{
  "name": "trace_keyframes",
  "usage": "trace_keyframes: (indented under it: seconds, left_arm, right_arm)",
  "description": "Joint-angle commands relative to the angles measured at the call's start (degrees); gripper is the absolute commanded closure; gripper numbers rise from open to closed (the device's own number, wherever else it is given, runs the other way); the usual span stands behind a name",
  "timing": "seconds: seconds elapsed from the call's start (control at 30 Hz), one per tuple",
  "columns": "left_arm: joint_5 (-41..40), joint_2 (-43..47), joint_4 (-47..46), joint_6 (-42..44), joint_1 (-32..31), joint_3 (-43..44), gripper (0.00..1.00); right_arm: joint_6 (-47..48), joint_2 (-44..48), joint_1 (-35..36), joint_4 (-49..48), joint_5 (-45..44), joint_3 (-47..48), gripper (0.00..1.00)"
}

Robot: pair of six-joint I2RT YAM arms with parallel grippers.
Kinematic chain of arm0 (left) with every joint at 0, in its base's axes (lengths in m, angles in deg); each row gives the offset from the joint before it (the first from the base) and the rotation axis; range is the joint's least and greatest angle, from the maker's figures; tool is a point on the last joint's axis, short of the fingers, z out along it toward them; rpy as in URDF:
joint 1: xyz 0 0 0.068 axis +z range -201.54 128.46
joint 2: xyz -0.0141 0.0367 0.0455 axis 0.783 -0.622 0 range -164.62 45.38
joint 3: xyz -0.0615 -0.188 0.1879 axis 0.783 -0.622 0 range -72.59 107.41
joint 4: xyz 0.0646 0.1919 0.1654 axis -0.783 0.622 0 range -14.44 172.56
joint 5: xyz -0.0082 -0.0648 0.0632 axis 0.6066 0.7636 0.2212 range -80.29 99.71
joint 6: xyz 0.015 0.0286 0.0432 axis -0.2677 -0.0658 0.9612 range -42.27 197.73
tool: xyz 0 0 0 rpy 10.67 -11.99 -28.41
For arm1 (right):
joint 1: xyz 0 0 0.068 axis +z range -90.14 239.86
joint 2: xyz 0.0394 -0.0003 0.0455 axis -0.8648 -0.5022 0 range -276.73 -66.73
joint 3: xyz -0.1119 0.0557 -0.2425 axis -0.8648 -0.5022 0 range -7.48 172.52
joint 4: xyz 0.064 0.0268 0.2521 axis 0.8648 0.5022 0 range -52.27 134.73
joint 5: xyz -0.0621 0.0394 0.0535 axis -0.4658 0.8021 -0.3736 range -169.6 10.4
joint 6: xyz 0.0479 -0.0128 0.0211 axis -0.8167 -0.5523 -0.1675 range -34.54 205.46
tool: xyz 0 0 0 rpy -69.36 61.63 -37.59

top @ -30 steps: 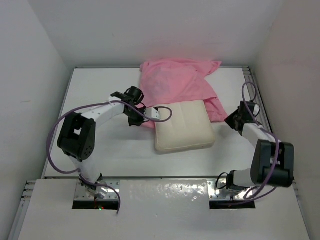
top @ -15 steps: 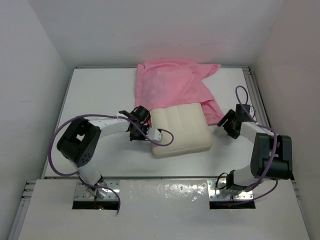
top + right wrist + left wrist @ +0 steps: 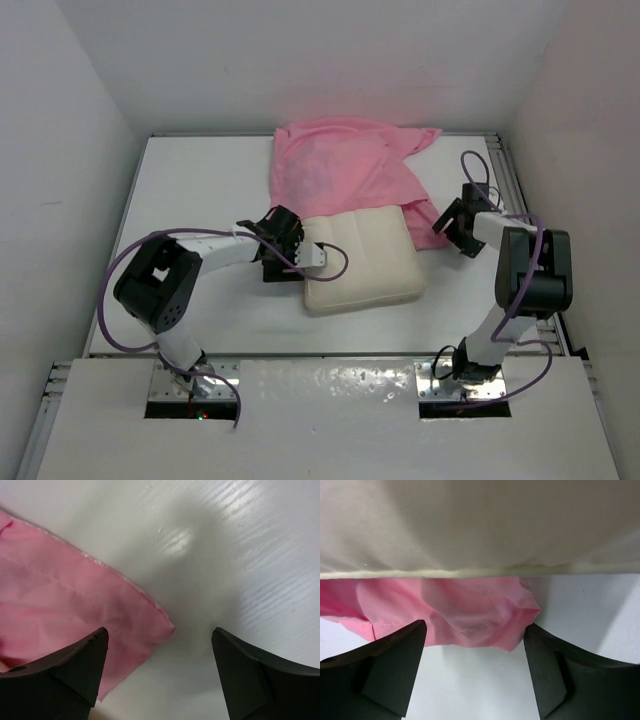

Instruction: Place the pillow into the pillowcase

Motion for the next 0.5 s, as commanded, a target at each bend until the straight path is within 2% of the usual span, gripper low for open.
trace_keyframes:
  seconds: [0.0,0.03,0.07,0.13,0.17,0.2,0.23,0.27,0.3,0.33,0.37,0.47]
  left_arm:
    - [1.9,-1.8,-1.0,0.6,0.1,-0.4,0.23]
    - [2.2,-1.8,-1.0,0.9,0.1,-0.9,0.22]
    - [2.5,-2.1,-1.3,1.0,0.1,-1.2,0.15]
    - [4.0,-2.3,-1.7,2.1,0.1,-2.0,0.16]
    - [4.6,-2.4,-1.9,2.3,0.1,-2.2,0.21]
    - [5.8,-2.5,-1.7,3.0,0.0,-2.2,0.33]
    - [6.2,-2.6,-1.7,2.9,-0.1,-2.2,0.67]
    - [6.3,-2.8,-1.9,2.6,-0.1,-2.2,0.81]
    - [6.2,-2.9,-2.4,1.7,-0.1,-2.2,0.94]
    - [5.9,-2.8,-2.3,1.2,-0.1,-2.0,1.00]
    - [5.8,-2.8,-2.0,1.1,-0.1,-1.8,1.00]
    - [7.5,-2.0,3.8,-1.3,1.4,2.1,1.00]
  right_arm:
    - [-1.9,-3.6,0.6,4.1,-2.3,4.1,0.18]
    - [-2.0,-4.0,0.8,5.2,-2.1,4.8,0.19]
    - [-2.0,-5.0,1.2,5.4,-1.9,5.5,0.21]
    - [-2.2,-5.8,1.5,5.6,-1.6,5.9,0.28]
    - [-2.4,-6.8,1.4,5.6,-1.0,6.4,0.38]
    - [-2.7,-7.2,1.3,6.8,-0.7,7.1,0.45]
    - [-2.6,-7.6,1.2,7.2,-0.5,7.6,0.54]
    - [-2.4,-7.9,1.2,7.5,0.0,8.1,0.63]
    - [-2.5,-8.3,1.2,7.4,0.3,8.3,0.87]
    - [-2.3,-8.3,1.2,7.5,0.9,8.4,0.97]
    - [-2.1,-8.1,1.2,7.5,2.3,8.3,1.00]
    - [-1.0,-4.1,1.2,5.2,6.6,5.6,1.00]
